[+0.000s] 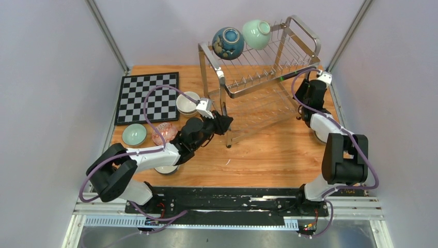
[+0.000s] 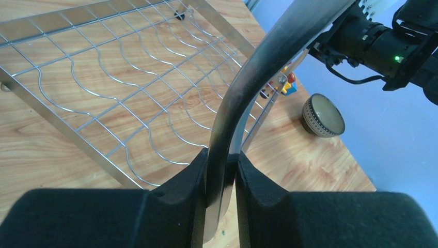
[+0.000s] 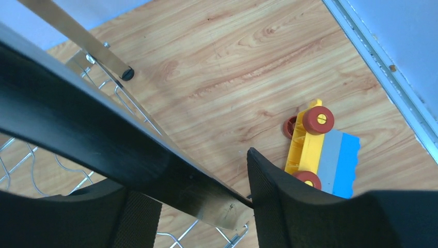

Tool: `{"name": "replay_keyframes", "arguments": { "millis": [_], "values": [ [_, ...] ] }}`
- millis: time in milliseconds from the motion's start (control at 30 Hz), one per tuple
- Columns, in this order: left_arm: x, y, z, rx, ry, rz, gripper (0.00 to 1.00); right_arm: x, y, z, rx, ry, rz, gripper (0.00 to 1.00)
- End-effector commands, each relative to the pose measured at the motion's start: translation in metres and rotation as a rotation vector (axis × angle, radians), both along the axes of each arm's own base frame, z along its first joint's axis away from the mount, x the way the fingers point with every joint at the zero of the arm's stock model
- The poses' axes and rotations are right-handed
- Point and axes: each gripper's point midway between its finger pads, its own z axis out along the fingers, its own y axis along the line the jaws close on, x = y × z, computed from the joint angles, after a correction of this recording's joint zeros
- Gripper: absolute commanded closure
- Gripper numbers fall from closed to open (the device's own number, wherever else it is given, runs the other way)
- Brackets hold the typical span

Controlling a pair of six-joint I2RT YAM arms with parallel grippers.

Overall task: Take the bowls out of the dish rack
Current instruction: Adjust the dish rack at the center of the board.

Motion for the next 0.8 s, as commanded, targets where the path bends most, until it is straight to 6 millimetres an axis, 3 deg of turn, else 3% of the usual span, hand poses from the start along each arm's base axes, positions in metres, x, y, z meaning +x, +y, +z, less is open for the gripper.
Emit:
{"name": "replay_keyframes", "arguments": {
  "millis": [0, 100, 300, 500, 667, 767],
  "values": [
    [-0.020, -0.016, -0.023, 0.017, 0.085, -0.064, 0.98, 0.009, 0.023, 0.003, 0.142, -0.029, 0.051, 0.35],
    [-0.019, -0.011, -0.025, 0.032, 0.103, -0.040, 0.89, -0.001, 0.022, 0.005, 0.139, -0.026, 0.043, 0.27],
    [-0.023, 0.006, -0.020, 0.078, 0.104, 0.000, 0.57, -0.029, 0.019, 0.020, 0.114, -0.035, 0.037, 0.19],
    [-0.028, 0.022, -0.018, 0.097, 0.106, 0.030, 0.39, -0.061, 0.018, 0.029, 0.105, -0.035, 0.030, 0.15],
    [-0.039, 0.035, -0.011, 0.094, 0.109, 0.033, 0.14, -0.108, 0.024, 0.026, 0.178, 0.029, -0.001, 0.14],
    [-0.049, 0.050, -0.009, 0.161, 0.138, 0.042, 0.04, -0.138, 0.045, 0.027, 0.211, 0.033, 0.051, 0.14]
  ]
}}
